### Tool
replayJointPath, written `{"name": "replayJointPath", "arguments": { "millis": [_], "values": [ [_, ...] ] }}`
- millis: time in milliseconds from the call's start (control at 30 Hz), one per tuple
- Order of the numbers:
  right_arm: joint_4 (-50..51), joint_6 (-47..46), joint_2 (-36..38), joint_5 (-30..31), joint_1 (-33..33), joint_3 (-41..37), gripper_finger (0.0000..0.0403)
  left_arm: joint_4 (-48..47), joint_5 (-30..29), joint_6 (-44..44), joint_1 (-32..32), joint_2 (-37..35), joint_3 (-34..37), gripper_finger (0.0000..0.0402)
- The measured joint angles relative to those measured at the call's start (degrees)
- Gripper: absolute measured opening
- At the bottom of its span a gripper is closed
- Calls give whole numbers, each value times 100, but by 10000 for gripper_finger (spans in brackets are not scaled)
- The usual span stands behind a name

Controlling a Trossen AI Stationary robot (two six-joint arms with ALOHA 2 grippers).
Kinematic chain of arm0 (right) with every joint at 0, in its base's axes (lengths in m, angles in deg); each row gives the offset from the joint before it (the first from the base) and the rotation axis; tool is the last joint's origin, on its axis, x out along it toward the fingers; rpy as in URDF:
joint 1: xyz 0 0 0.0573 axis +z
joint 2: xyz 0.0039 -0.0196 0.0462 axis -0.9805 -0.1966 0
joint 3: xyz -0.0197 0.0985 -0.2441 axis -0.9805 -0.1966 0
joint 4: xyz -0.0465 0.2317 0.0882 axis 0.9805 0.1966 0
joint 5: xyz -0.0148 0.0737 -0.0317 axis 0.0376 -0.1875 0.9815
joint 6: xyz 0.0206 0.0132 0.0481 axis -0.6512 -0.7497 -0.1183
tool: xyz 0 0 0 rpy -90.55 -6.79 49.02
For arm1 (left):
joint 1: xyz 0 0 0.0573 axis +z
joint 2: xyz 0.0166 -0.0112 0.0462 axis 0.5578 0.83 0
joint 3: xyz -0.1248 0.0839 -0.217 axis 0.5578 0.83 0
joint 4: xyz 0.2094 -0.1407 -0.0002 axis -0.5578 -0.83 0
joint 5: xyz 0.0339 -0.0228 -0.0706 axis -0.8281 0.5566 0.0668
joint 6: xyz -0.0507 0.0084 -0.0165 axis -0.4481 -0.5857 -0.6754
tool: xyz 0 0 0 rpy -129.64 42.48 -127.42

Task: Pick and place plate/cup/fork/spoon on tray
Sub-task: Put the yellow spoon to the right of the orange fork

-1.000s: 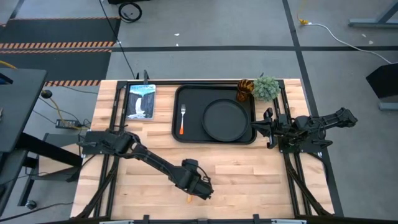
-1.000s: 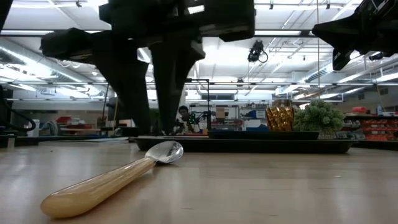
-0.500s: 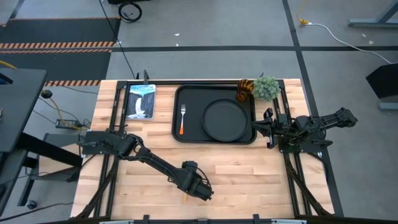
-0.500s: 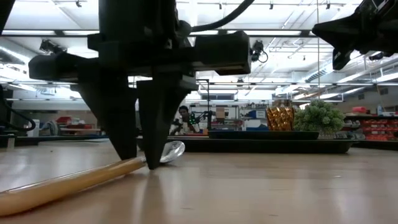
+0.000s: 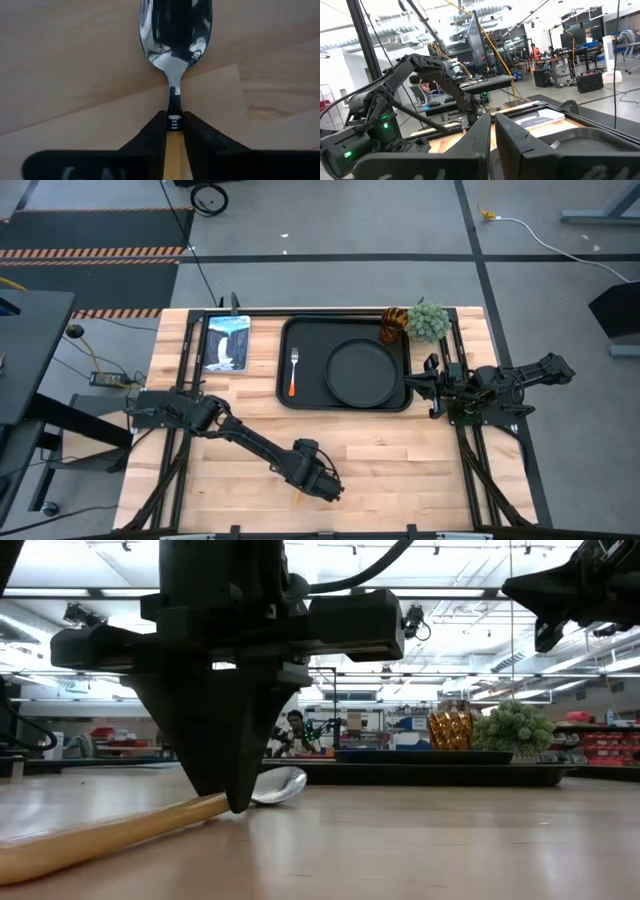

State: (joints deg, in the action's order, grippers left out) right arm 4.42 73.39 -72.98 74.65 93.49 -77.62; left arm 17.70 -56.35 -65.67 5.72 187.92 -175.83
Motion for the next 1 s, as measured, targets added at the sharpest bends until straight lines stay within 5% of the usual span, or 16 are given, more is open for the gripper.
{"name": "replayJointPath", "arguments": {
  "millis": [300, 567, 733, 1000],
  "values": [
    [2, 0, 0, 0, 0, 0, 34, -242, -54, 269, 118, -16, -66, 41],
    [2, 0, 0, 0, -2, 0, 34, -1439, -565, 814, 511, -73, -934, 47],
    [1, 0, 0, 0, -1, 0, 34, -2208, -971, 1320, 1078, -87, -1422, 48],
    [2, 0, 0, 0, -2, 0, 34, -2170, -1046, 2604, 2346, -86, -1346, 49]
  ]
}}
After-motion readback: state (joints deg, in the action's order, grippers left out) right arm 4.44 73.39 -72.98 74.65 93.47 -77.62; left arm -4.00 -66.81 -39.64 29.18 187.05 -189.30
